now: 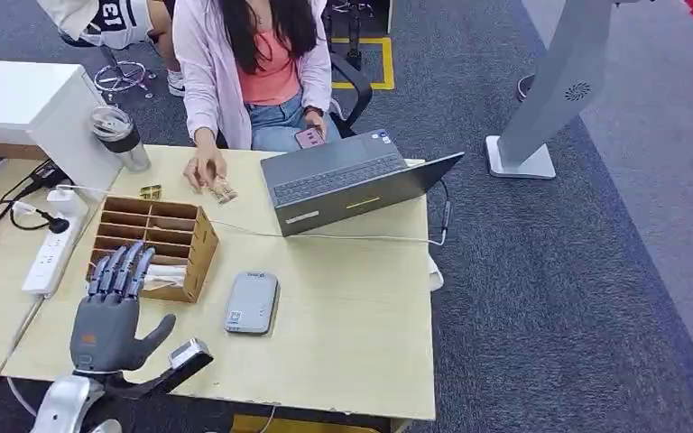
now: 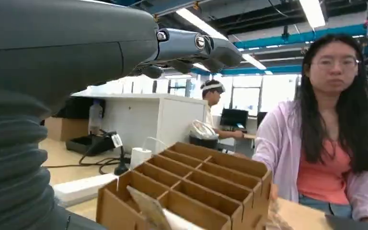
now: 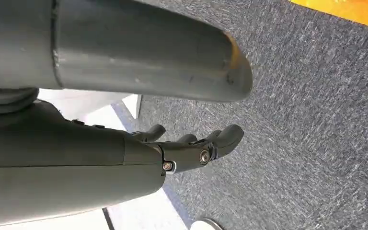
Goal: Pass the card to the sensor for recognition and then transmit it.
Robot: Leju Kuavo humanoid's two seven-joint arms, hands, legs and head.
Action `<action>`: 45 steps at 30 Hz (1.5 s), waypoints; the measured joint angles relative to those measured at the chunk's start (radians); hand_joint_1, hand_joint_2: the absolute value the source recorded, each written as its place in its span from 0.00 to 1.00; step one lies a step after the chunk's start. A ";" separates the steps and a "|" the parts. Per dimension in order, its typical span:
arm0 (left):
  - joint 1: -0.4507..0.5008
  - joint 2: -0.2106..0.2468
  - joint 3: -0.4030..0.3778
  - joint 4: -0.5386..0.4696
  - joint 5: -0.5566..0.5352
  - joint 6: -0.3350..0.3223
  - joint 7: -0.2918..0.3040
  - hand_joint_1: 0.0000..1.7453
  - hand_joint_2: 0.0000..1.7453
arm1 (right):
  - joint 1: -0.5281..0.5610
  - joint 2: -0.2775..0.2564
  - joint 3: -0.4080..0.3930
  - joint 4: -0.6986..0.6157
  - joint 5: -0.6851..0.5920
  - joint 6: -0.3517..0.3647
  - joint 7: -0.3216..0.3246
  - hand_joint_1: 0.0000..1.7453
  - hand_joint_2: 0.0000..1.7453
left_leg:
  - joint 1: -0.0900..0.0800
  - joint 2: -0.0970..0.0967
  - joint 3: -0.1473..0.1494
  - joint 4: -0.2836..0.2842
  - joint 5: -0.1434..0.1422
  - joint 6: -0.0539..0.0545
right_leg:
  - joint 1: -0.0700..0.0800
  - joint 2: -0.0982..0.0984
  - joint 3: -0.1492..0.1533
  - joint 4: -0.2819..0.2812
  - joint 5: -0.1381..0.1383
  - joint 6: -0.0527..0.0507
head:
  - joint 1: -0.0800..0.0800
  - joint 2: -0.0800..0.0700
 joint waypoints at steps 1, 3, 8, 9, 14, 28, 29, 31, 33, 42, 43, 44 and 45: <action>0.005 0.000 0.000 0.000 0.000 -0.016 0.005 0.00 1.00 | 0.000 0.000 -0.001 0.000 0.000 0.000 -0.003 0.00 0.00 | 0.000 0.000 0.000 0.000 0.000 0.000 | 0.000 0.000 0.000 0.000 0.000 0.000 | 0.000 0.000; 0.010 0.000 0.000 0.000 -0.001 -0.064 0.028 0.00 1.00 | 0.000 0.000 -0.005 0.000 0.000 0.000 -0.006 0.00 0.00 | 0.000 0.000 0.000 0.000 0.000 0.000 | 0.000 0.000 0.000 0.000 0.000 0.000 | 0.000 0.000; 0.003 0.006 0.000 0.008 0.002 -0.161 0.092 0.00 1.00 | 0.000 0.000 -0.010 0.000 0.009 0.002 -0.006 0.00 0.00 | 0.000 0.000 0.000 0.000 0.000 0.000 | 0.000 0.000 0.000 0.000 0.000 0.000 | 0.000 0.000; 0.000 0.008 0.000 0.011 0.005 -0.170 0.099 0.00 1.00 | 0.000 0.000 -0.011 0.000 0.011 0.002 -0.006 0.00 0.00 | 0.000 0.000 0.000 0.000 0.001 0.000 | 0.000 0.000 0.000 0.000 0.000 0.000 | 0.000 0.000; -0.012 0.016 0.000 0.027 0.006 -0.184 0.106 0.00 1.00 | 0.000 0.000 -0.015 0.000 0.015 0.003 -0.006 0.00 0.00 | 0.000 0.000 0.000 0.000 0.001 0.000 | 0.000 0.000 0.000 0.000 0.000 0.000 | 0.000 0.000; -0.072 0.021 0.011 0.084 0.017 -0.204 0.112 0.00 1.00 | 0.000 0.000 -0.019 0.000 0.039 0.018 -0.003 0.00 0.00 | 0.000 0.000 0.000 0.000 0.001 0.000 | 0.000 0.000 0.000 0.000 0.000 0.000 | 0.000 0.000; -0.078 0.021 0.011 0.088 0.018 -0.204 0.113 0.00 1.00 | 0.000 0.000 -0.019 0.000 0.040 0.018 -0.003 0.00 0.00 | 0.000 0.000 0.000 0.000 0.001 0.000 | 0.000 0.000 0.000 0.000 0.000 0.000 | 0.000 0.000; -0.093 0.020 0.012 0.101 0.019 -0.204 0.115 0.00 1.00 | 0.000 0.000 -0.019 0.000 0.042 0.018 0.000 0.00 0.00 | 0.000 -0.001 0.000 0.000 0.001 0.000 | 0.000 0.000 0.000 0.000 0.000 0.000 | 0.000 0.000; -0.105 0.018 0.012 0.110 0.020 -0.204 0.117 0.00 1.00 | 0.000 0.000 -0.019 0.000 0.045 0.019 0.002 0.00 0.00 | 0.000 -0.001 0.000 0.000 0.001 0.000 | 0.000 0.000 0.000 0.000 0.000 0.000 | 0.000 0.000; -0.151 0.014 0.018 0.145 0.029 -0.201 0.123 0.00 1.00 | 0.000 0.000 -0.019 0.000 0.058 0.030 0.005 0.00 0.00 | 0.000 -0.001 0.000 0.000 0.001 0.000 | 0.000 0.000 0.000 0.000 0.000 0.000 | 0.000 0.000; -0.156 0.013 0.022 0.151 0.032 -0.198 0.123 0.00 1.00 | 0.000 0.000 -0.019 0.000 0.060 0.031 0.005 0.00 0.00 | 0.000 -0.001 0.000 0.000 0.001 0.000 | 0.000 0.000 0.000 0.000 0.000 0.000 | 0.000 0.000; -0.161 0.013 0.026 0.158 0.035 -0.195 0.123 0.00 1.00 | 0.000 0.000 -0.019 0.000 0.060 0.032 0.005 0.00 0.00 | 0.000 -0.001 0.000 0.000 0.001 0.000 | 0.000 0.000 0.000 0.000 0.000 0.000 | 0.000 0.000; -0.168 0.013 0.031 0.165 0.039 -0.192 0.123 0.00 1.00 | 0.000 0.000 -0.019 0.000 0.063 0.033 0.005 0.00 0.00 | 0.000 -0.001 0.000 0.000 0.001 0.000 | 0.000 0.000 0.000 0.000 0.000 0.000 | 0.000 0.000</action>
